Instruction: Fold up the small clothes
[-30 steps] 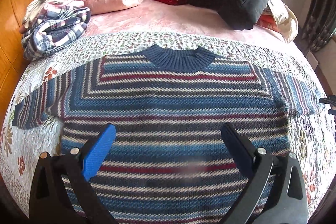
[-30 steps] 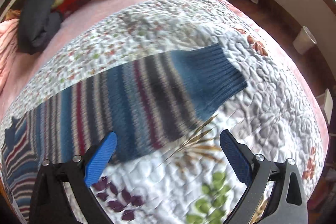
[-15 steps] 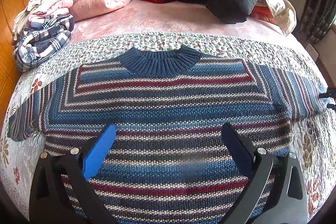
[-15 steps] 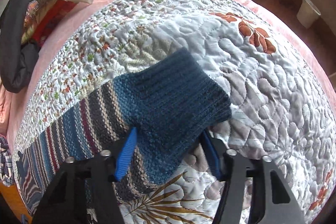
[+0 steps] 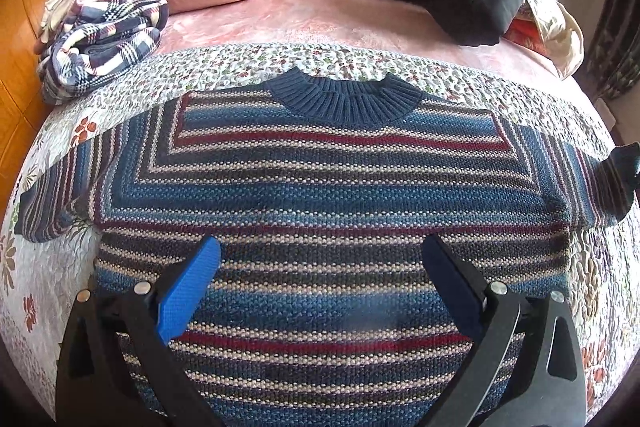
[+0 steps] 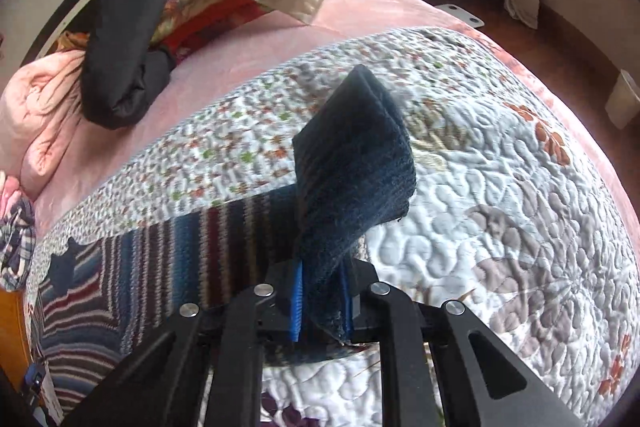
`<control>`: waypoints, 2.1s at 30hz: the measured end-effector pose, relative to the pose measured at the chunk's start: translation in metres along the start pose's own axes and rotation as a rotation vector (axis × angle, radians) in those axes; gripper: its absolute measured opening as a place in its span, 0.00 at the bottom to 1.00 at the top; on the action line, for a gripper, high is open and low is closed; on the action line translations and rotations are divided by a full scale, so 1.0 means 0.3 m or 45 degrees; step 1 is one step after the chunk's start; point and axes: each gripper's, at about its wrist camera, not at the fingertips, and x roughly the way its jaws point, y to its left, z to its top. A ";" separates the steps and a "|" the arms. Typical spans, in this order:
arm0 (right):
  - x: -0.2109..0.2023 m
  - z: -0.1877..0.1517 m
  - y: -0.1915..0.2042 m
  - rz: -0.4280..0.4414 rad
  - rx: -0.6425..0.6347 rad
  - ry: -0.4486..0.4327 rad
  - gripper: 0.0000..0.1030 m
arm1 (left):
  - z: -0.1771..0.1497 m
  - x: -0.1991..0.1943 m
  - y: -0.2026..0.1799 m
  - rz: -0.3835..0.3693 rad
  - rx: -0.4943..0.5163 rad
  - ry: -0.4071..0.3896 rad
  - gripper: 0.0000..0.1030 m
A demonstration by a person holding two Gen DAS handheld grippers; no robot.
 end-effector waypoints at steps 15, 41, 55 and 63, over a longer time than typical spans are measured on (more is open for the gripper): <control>0.006 -0.226 0.701 0.237 -0.408 0.014 0.14 | -0.033 0.012 0.116 0.007 -0.046 0.034 0.97; 0.038 -0.516 0.861 0.456 -0.660 0.210 0.32 | -0.004 0.062 0.060 -0.249 -0.125 0.144 0.97; -0.097 -0.528 0.507 0.356 -0.469 0.122 0.34 | 0.162 0.357 -0.341 -0.672 -0.151 0.511 0.95; -0.130 -0.545 0.423 0.320 -0.453 0.078 0.34 | 0.178 0.438 -0.429 -0.637 -0.165 0.582 0.52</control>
